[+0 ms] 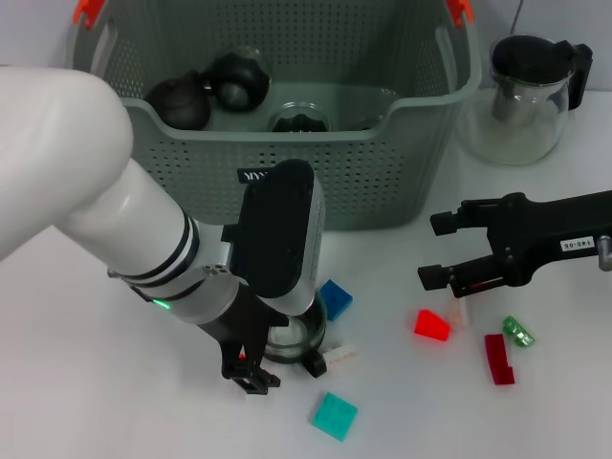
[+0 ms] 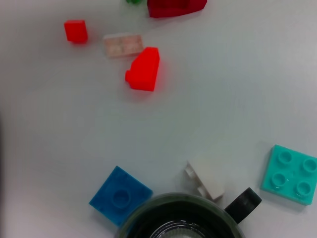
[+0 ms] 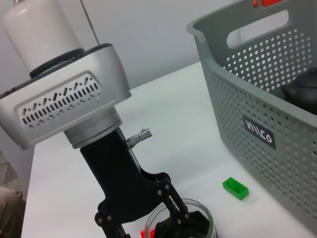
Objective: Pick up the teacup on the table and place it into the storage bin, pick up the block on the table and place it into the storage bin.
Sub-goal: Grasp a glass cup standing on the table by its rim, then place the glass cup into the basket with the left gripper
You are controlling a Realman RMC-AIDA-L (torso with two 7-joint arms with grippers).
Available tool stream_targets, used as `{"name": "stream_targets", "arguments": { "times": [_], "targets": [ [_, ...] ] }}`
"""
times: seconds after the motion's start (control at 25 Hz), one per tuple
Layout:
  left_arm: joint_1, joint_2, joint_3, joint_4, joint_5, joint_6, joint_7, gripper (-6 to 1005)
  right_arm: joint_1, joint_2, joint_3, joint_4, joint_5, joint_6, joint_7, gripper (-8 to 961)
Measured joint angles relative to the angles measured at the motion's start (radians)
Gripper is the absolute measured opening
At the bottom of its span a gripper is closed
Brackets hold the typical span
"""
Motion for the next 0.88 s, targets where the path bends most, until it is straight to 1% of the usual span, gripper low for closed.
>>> {"name": "stream_targets", "arguments": {
  "times": [0.36, 0.56, 0.8, 0.88],
  "targets": [
    [-0.007, 0.000, 0.012, 0.005, 0.029, 0.014, -0.020, 639, 0.000, 0.000, 0.003, -0.007, 0.001, 0.001, 0.000, 959],
    [-0.008, 0.000, 0.015, 0.008, 0.029, 0.014, -0.032, 418, 0.001, 0.000, 0.010, -0.008, 0.001, 0.002, 0.002, 958],
    [-0.012, 0.000, 0.016, 0.013, 0.029, 0.015, -0.045, 187, 0.002, -0.002, 0.013, -0.008, 0.001, 0.002, 0.003, 959],
    [-0.012, 0.000, 0.017, 0.017, 0.029, 0.018, -0.048, 151, 0.001, -0.002, 0.014, -0.008, 0.001, 0.002, 0.003, 958]
  ]
}}
